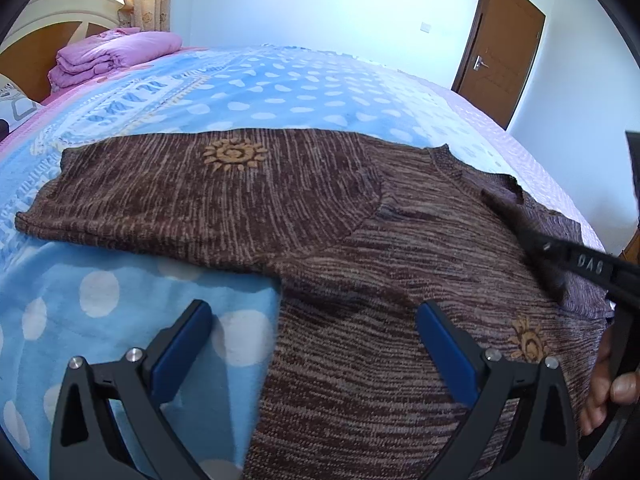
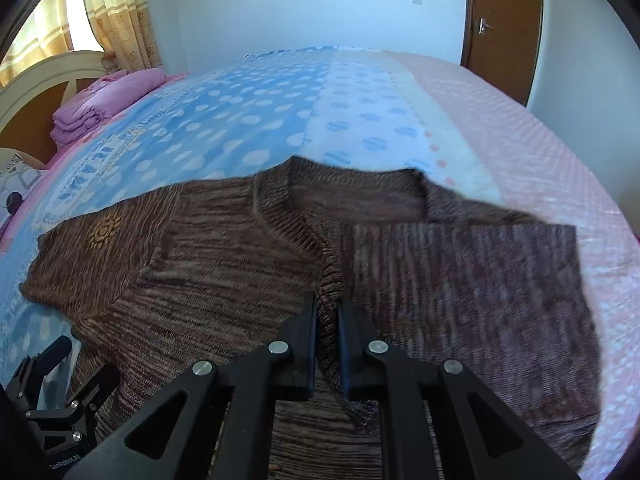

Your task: Fold small clothes

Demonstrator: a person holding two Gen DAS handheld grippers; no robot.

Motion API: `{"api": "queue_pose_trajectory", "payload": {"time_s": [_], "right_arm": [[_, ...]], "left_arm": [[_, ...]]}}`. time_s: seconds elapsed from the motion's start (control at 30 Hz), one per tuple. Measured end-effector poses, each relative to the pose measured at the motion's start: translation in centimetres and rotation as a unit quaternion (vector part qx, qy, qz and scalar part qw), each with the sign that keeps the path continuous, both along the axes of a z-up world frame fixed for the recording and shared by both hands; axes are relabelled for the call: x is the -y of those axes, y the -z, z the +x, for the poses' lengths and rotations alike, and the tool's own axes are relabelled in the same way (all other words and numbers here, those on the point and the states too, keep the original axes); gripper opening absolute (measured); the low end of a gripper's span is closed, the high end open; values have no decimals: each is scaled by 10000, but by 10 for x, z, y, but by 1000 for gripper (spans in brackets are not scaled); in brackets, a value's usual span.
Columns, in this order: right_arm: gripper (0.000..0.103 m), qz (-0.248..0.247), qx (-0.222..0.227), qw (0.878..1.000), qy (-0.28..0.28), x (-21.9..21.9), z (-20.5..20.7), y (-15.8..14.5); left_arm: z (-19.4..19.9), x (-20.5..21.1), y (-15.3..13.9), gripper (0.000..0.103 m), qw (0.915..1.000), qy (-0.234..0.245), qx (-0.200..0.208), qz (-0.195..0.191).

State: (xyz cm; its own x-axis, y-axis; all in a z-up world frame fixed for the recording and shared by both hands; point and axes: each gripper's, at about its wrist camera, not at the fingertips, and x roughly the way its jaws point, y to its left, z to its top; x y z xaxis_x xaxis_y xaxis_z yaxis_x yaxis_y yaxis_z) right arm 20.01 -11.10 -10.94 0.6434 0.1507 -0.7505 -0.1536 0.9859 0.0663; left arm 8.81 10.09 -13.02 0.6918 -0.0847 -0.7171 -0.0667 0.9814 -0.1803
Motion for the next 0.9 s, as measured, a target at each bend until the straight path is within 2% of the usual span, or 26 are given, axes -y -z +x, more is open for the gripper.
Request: {"api": "queue_pose_trajectory", "payload": {"time_s": [0.03,0.07,0.1,0.2,0.27,0.33,0.37,0.5,0.57,0.7,0.77,0.9], "right_arm": [[43,213,-106,9996,-124,1,1,3],[51,524,-181,9982,-225,7,-1,4],[54,862,-137,9959,-231,13,-3,3],[54,1312,208,9911,22,35,-15,-10],[50,1235,515,9896,532,57,-24,-19],[16,1172,564,9888,732,70,-25,-22],[13,1041,484,9902,789,73,-23,-21],[12,830,88,9946,616,59,-15,0],[12,1049,-125,9930,527,48,-13,14],[15,759,151,9957,505,18,-20,18],[15,915,99,9946,478,12,-17,19],[16,780,74,9965,295,12,-16,12]], "left_arm": [[0,0,0,103,10000,4,3,-1],[0,0,0,103,10000,2,1,-2],[0,0,0,103,10000,4,1,-5],[0,0,0,103,10000,-1,1,0],[0,0,0,103,10000,-1,4,3],[-1,1,0,103,10000,-5,10,2],[-1,1,0,103,10000,-6,12,4],[0,1,0,103,10000,-3,10,20],[0,1,0,103,10000,1,10,27],[-1,2,0,103,10000,6,24,24],[-1,1,0,103,10000,12,35,17],[-1,2,0,103,10000,10,28,34]]}}
